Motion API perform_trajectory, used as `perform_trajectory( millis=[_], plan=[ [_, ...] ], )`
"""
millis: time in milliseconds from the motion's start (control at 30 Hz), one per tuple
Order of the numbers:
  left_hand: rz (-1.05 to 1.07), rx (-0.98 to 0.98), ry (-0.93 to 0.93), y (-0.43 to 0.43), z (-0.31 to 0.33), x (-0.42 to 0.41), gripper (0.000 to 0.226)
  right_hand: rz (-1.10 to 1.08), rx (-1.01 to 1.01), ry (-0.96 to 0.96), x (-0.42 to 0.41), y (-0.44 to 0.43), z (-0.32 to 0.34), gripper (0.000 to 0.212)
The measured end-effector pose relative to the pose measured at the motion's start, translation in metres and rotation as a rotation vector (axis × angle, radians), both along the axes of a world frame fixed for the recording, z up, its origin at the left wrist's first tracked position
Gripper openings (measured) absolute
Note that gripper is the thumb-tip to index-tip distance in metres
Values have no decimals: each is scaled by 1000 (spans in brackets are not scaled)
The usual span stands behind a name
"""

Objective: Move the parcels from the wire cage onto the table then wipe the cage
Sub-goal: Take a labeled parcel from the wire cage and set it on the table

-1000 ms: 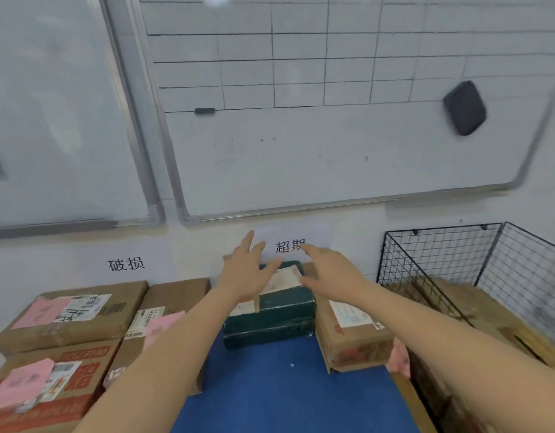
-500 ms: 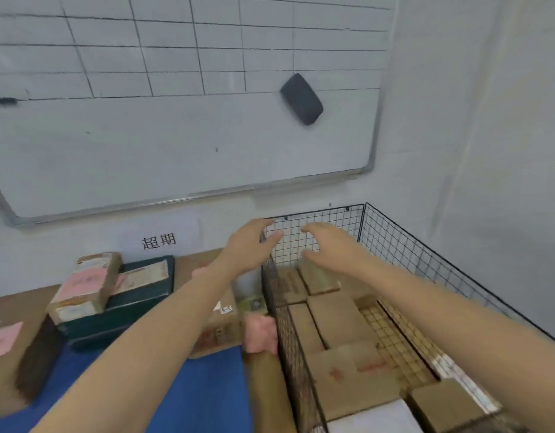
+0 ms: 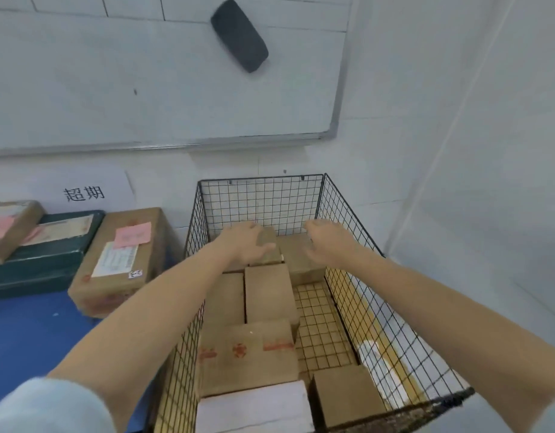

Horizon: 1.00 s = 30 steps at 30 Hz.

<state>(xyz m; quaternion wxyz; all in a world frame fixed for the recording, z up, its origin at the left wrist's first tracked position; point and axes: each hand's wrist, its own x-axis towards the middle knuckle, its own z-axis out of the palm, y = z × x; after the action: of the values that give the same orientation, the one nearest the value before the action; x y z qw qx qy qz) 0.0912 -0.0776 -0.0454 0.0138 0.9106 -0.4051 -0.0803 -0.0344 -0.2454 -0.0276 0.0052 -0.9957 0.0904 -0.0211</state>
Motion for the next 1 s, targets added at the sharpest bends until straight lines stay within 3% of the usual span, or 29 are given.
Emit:
perform_trajectory(
  millis=[133,533,800,1000],
  plan=[
    [-11,69,-52,-18,-13,17,69,18,-3,24,31,-13,-17,43],
    [122,142,166,-63,-81,95,68,-6,129,197,131,-31,-74,53],
    [294,-37,407,-73,-119,126,67,-27,278,314,172,-32,-121,57],
    [455,-249,484,-79,-125,128,58,-93,452,276,182,-33,-139,53]
  ],
)
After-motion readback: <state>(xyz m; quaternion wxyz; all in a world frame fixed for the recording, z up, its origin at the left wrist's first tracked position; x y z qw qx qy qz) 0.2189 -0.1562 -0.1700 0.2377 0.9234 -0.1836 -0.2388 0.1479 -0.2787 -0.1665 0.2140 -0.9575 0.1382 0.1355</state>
